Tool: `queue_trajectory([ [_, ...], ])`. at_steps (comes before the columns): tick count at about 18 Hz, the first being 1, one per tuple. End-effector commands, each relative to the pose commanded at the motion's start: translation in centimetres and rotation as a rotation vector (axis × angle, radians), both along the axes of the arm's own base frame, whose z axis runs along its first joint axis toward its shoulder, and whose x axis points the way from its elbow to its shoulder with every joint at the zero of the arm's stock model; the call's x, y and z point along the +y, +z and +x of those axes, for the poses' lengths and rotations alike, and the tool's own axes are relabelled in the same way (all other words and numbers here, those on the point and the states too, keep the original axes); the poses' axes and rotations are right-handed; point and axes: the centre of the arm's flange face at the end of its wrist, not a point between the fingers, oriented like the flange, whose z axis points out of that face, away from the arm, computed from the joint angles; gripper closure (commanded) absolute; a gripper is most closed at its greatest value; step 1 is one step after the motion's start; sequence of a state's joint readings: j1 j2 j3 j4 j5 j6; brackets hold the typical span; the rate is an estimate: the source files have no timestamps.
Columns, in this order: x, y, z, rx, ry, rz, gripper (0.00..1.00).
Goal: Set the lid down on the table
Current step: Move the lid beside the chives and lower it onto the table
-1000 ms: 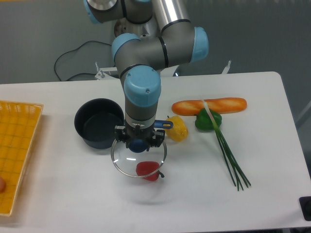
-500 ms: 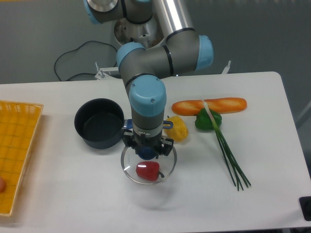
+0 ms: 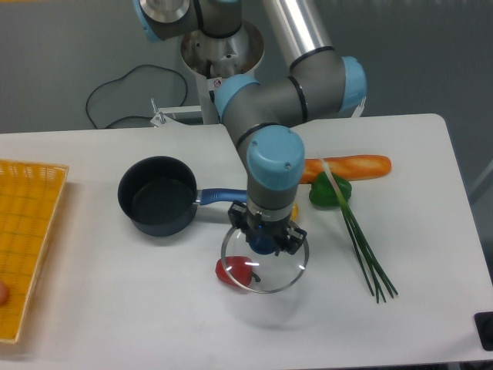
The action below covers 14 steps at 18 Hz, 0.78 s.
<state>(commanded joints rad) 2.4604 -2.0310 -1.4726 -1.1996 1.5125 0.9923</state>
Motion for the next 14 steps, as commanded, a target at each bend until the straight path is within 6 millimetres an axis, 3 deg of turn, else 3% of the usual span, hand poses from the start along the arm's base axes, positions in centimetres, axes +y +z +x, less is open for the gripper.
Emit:
queue_trajectory([
  [7,-2.6,-1.3,-3.4,-0.005,-0.043,-0.004,0.4],
  [14,-3.4,-3.3,-5.5,-0.006,-0.061,-0.006,0.4],
])
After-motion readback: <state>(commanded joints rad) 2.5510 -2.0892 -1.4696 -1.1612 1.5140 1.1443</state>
